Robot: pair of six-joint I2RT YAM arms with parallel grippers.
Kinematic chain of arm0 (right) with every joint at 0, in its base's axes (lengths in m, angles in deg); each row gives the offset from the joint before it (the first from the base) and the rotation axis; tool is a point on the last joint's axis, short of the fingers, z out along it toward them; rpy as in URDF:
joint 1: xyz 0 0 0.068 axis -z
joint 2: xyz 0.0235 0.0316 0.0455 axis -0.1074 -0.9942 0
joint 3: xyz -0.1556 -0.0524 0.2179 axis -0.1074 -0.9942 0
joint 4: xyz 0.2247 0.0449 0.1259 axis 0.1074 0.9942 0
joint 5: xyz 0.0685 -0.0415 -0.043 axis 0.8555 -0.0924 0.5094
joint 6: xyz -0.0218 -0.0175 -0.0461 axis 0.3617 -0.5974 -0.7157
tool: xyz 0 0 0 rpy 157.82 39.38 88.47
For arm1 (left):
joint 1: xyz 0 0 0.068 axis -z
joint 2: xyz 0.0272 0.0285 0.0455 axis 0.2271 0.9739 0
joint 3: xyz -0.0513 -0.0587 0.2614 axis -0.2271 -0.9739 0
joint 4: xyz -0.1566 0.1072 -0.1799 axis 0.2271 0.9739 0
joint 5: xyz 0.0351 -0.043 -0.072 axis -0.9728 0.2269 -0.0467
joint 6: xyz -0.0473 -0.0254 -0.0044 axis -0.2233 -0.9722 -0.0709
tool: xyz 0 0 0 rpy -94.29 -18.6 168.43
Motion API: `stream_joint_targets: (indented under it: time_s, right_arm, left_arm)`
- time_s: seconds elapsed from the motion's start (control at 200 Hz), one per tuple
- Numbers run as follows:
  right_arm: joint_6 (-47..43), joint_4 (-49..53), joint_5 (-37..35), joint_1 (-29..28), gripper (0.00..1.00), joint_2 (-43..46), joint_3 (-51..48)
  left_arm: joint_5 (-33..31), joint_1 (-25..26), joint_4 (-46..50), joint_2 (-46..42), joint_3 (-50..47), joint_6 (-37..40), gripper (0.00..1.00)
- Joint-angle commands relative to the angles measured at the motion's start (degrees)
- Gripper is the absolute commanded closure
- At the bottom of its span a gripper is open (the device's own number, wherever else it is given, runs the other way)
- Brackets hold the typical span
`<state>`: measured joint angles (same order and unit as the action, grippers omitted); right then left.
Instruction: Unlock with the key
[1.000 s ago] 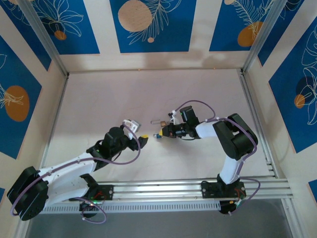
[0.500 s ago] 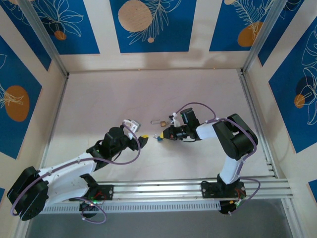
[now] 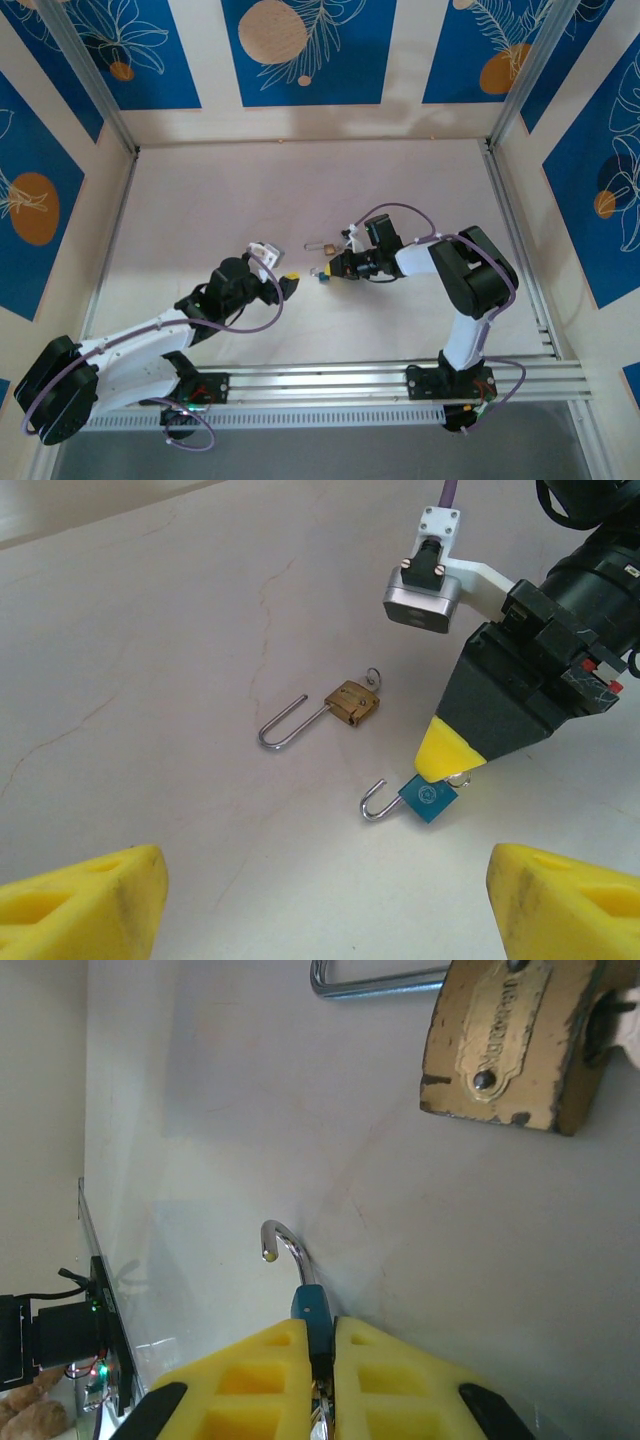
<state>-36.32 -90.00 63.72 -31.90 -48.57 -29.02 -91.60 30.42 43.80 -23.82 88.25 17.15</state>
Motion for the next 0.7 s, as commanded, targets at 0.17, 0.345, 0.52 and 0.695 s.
stream_joint_targets:
  time_s: [0.17, 0.345, 0.52, 0.695]
  right_arm:
    - [-1.3, 4.3, -2.0, 1.2, 0.79, -1.3, 0.2]
    - [-1.2, 4.7, -2.3, 1.4, 0.76, -1.0, 0.5]
    - [-1.1, 5.6, -3.2, 1.6, 0.72, -0.2, 0.7]
    - [-1.3, 6.6, -4.2, 2.1, 0.68, 0.7, 1.2]
  left_arm:
    - [0.0, -0.6, -0.5, -0.3, 0.1, -0.2, 0.18]
    - [0.0, -0.6, 0.0, -0.7, 0.1, -0.1, 0.17]
    - [-0.4, -0.5, 0.3, -1.9, -0.2, -0.1, 0.17]
    - [-0.4, -0.6, 0.7, -2.5, -0.2, -0.1, 0.17]
